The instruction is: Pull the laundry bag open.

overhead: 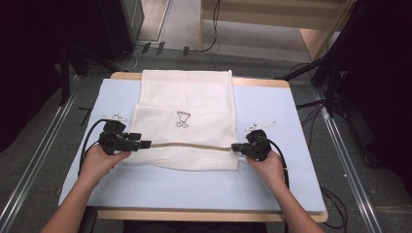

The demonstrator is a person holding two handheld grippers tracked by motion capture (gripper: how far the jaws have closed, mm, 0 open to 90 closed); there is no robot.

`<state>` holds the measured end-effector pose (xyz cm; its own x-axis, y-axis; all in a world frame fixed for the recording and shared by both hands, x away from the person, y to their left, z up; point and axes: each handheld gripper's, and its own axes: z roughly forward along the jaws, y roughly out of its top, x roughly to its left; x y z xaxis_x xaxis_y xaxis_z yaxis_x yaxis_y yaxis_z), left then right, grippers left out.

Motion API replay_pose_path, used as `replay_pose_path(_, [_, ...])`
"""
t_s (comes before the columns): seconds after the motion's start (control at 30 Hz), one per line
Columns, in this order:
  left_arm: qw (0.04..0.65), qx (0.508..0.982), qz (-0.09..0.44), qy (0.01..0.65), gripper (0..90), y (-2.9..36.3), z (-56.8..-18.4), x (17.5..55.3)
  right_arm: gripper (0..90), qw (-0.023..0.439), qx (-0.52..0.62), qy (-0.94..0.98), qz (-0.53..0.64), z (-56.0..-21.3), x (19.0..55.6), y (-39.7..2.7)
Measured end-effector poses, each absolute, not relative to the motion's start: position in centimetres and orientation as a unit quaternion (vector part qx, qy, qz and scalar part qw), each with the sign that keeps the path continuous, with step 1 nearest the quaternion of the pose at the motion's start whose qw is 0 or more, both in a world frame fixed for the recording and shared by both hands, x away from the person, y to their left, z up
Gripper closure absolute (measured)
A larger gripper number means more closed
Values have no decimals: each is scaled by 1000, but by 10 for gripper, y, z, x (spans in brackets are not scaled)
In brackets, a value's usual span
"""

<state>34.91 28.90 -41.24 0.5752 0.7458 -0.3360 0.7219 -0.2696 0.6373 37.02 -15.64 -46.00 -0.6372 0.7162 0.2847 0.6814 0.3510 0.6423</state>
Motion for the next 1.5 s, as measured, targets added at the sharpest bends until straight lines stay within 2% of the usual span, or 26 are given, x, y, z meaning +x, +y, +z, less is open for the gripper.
replay_pose_path(0.3, [394, 802, 6, 450, 373, 275, -409, 351, 900, 32, 403, 832, 380, -458, 365, -139])
replay_pose_path(0.4, [400, 804, 5, 440, 463, 268, -406, 350, 900, 36, 403, 831, 382, -456, 365, -138])
replay_pose_path(0.43, [405, 804, 4, 435, 528, 264, -405, 350, 900, 40, 404, 830, 383, -455, 365, -140])
replay_pose_path(0.5, [410, 806, 1, 426, 563, 255, -402, 353, 900, 42, 410, 828, 381, -454, 365, -142])
replay_pose_path(0.63, [402, 812, -6, 422, 566, 244, -401, 356, 900, 46, 416, 826, 377, -454, 365, -147])
replay_pose_path(0.8, [403, 811, -17, 424, 504, 231, -399, 362, 900, 50, 421, 825, 374, -455, 366, -151])
replay_pose_path(0.9, [407, 812, -22, 418, 512, 222, -397, 365, 900, 51, 424, 825, 371, -457, 367, -153])
replay_pose_path(0.93, [408, 813, -27, 415, 599, 219, -396, 366, 900, 52, 429, 824, 367, -458, 368, -153])
replay_pose_path(1.0, [412, 816, -35, 405, 624, 208, -393, 368, 900, 51, 429, 824, 367, -460, 369, -154])
replay_pose_path(1.5, [386, 839, -58, 379, 716, 152, -407, 379, 900, 53, 430, 824, 365, -470, 370, -150])
